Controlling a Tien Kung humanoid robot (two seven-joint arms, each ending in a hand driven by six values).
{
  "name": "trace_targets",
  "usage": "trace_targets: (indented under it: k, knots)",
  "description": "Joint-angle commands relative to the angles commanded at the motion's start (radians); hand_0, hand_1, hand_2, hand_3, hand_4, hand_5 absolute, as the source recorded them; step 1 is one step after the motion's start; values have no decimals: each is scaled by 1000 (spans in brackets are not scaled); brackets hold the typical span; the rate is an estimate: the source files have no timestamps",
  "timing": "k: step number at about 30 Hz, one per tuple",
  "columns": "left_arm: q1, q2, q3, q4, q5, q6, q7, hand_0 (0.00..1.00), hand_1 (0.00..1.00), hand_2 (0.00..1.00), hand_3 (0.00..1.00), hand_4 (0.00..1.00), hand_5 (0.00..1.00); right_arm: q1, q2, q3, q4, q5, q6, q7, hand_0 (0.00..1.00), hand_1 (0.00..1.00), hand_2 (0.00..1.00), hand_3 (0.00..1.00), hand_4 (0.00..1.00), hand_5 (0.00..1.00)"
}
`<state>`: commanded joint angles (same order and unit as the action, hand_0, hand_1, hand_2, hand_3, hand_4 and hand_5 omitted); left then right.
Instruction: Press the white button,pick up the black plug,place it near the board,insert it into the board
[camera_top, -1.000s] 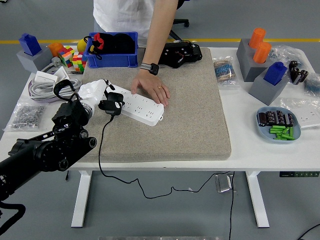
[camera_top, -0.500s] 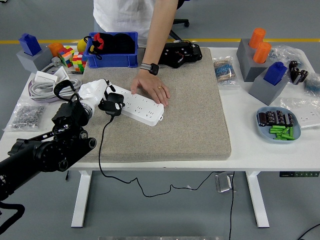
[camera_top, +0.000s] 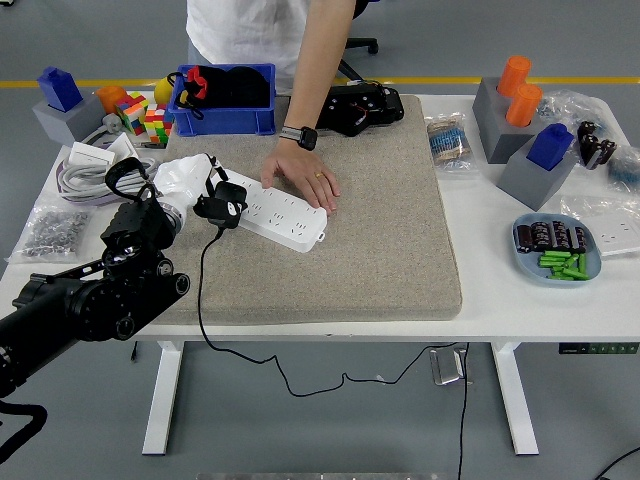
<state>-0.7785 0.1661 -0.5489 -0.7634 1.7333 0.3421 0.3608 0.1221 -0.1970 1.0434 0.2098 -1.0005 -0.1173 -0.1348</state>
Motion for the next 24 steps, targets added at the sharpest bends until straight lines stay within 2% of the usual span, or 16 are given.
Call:
trace_targets:
  k: [10,19,20,24]
  knots:
    - [5,-4,22,7,-20,-1,-3,384,355,323,571,822,191,1,1,3,1,0,0,1,798,772,801,775,804,598]
    - [4,-1,16,-5,-9,16,-14,374,351,323,566,810,178,-2,3,10,0,-1,-1,2,798,772,801,775,804,599]
    - [3,-1,15,-5,-8,16,-14,339,322,310,556,734,2,-2,3,10,0,-2,-1,2,797,772,801,775,803,599]
    - [1,0,14,-6,-1,22,-19,339,322,310,556,734,2,-3,2,11,0,-1,-2,3,797,772,801,775,803,599]
